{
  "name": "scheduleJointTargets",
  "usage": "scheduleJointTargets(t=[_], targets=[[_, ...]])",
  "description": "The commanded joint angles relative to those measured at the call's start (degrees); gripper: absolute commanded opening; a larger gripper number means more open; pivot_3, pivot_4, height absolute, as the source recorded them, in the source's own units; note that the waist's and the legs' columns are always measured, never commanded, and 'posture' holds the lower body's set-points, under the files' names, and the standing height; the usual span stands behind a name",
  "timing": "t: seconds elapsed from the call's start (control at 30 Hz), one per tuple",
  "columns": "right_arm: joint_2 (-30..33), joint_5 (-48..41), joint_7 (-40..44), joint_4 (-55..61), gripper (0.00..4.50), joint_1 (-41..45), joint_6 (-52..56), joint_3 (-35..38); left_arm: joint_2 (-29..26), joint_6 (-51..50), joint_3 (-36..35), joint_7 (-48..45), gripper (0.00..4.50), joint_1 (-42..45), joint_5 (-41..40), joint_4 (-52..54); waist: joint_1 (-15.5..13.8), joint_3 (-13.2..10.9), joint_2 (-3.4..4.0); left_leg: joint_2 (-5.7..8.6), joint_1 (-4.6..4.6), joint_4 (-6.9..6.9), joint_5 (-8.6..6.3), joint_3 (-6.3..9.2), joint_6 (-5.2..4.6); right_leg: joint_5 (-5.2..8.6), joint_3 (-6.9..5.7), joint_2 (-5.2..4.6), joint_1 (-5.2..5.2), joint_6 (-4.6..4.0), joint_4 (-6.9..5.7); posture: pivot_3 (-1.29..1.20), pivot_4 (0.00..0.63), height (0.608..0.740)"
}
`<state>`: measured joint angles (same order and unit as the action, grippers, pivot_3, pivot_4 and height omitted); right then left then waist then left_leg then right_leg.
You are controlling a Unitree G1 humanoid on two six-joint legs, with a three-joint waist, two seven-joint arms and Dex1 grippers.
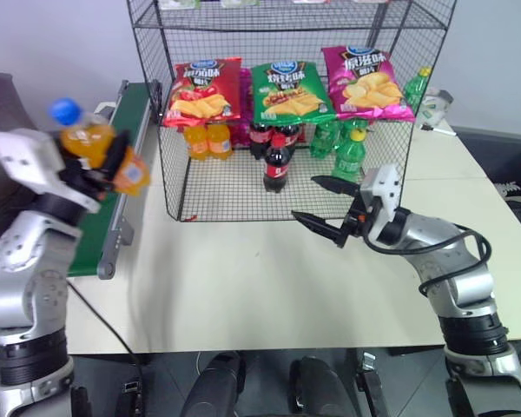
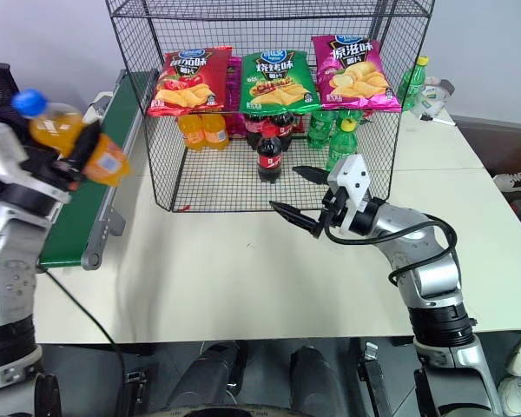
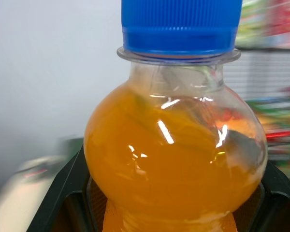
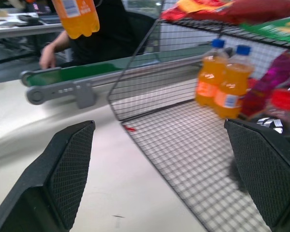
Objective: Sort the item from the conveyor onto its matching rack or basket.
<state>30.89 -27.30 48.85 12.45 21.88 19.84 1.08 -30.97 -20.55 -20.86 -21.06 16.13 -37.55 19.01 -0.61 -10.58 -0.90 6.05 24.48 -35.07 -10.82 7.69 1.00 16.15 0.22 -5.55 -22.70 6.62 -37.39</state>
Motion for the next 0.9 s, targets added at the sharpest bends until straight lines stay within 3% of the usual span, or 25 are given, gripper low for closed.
scheduleJointTargets(t=[0.03,0.17,0.43,0.7,0.9], targets=[[0.93,-1.00,-0.54,3.62,4.50,1.66,0.40,1.80,2.84,-1.50,7.66,1.06,2.59,2.82,3.89,-0.39,0.00,0.00,0.00,-0.01,0.00,0.01,0.00,0.00,0.00,0.00,0.00,0.01,-0.01,0.00,-0.01,0.00,0.150,0.740],[0.86,-1.02,-1.35,4.43,4.50,1.93,1.02,1.66,7.66,2.82,14.34,3.61,2.59,6.90,13.09,-10.57,0.10,-0.01,-0.01,-0.01,0.01,0.00,0.01,-0.02,0.00,0.00,-0.01,0.03,-0.02,0.01,-0.02,0.00,0.150,0.740],[1.16,-1.44,-2.33,6.36,4.50,1.01,1.35,2.19,18.13,22.29,17.52,10.80,2.59,19.55,26.73,-41.10,-0.26,-0.03,-0.05,0.06,0.05,-0.07,0.02,-0.01,-0.01,-0.01,-0.07,0.00,-0.01,0.02,-0.02,0.00,0.150,0.740],[1.45,-1.38,-2.94,7.90,4.50,-1.85,0.87,3.27,22.15,39.51,15.45,17.46,2.59,33.28,31.45,-69.00,0.01,-0.05,-0.09,0.07,0.08,-0.06,0.02,-0.01,-0.01,-0.02,-0.10,0.00,-0.05,0.05,-0.04,0.00,0.150,0.740],[1.37,-1.36,-3.25,8.20,4.50,-2.15,0.86,3.27,23.64,45.39,14.18,19.72,2.59,39.13,32.27,-82.06,-0.01,-0.05,-0.10,0.08,0.08,-0.08,0.02,-0.02,-0.01,-0.02,-0.12,0.07,-0.05,0.06,-0.06,0.00,0.150,0.740]])
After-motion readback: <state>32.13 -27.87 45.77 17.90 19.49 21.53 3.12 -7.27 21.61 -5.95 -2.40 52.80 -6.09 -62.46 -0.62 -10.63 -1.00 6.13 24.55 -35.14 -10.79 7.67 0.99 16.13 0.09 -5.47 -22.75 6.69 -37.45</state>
